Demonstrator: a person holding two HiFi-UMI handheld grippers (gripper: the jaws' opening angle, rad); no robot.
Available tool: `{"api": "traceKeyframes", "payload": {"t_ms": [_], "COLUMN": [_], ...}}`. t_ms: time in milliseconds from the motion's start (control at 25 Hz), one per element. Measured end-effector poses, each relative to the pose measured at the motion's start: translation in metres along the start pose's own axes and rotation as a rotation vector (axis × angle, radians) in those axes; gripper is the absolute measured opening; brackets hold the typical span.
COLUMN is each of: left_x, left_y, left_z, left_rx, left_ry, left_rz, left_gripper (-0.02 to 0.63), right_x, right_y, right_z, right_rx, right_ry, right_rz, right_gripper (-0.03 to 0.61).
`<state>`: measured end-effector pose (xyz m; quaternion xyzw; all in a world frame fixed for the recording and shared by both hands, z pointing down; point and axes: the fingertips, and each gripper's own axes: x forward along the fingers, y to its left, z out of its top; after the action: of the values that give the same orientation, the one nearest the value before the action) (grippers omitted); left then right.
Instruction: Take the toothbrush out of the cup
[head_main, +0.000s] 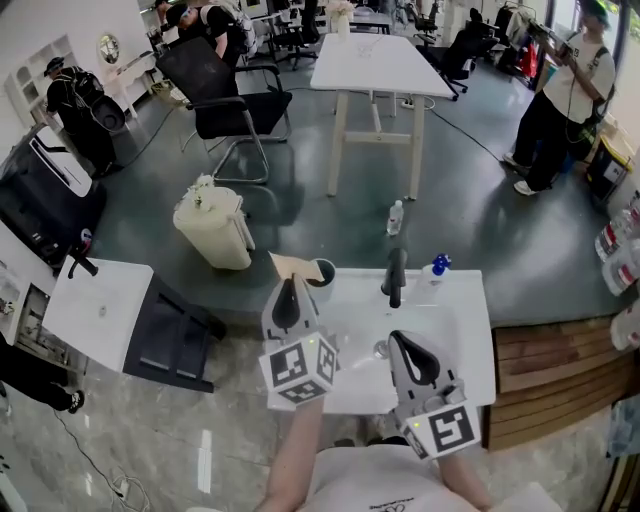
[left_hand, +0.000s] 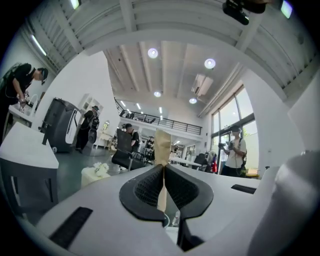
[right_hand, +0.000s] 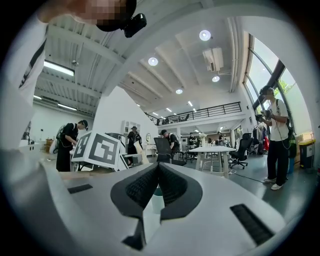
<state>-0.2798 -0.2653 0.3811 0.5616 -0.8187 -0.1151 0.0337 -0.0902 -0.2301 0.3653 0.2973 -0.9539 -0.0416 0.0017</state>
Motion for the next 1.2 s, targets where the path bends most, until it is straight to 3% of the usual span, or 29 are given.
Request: {"api": "traceKeyframes", "payload": {"t_ms": [200, 400, 600, 760, 1200], "left_x": [-0.026, -0.059, -0.093, -0.106, -0.108], "left_y": [-0.013, -0.020, -0.031, -0.036, -0.035], "left_z": [0.048, 0.078, 0.077, 0.062, 0.071], "left_rx": [0.079, 0.204, 0.200, 0.292, 0.269], "left_ry": [-0.108, -0.199, -0.243, -0.239, -0.265], "left_rz": [-0.028, 0.014, 0.049, 0.045, 0.044], "left_gripper": [0.025, 0.025, 0.025, 0.025, 0.025], "right_x": [0.005, 0.009, 0.012, 0.013, 0.009], "right_y": [0.007, 0.005, -0.006, -0.017, -0.026], "right_z": [0.008, 0.016, 0.017, 0.016, 0.017], "right_rx": [0.001, -0.007, -0.008, -0.005, -0.023], "right_ry": [-0.026, -0.052, -0.071, -0.090, -0.095], "right_rz": [0.029, 0.036, 0.009, -0.031, -0.068], "right_gripper": [0.012, 0.012, 0.012, 0.012, 0.012]}}
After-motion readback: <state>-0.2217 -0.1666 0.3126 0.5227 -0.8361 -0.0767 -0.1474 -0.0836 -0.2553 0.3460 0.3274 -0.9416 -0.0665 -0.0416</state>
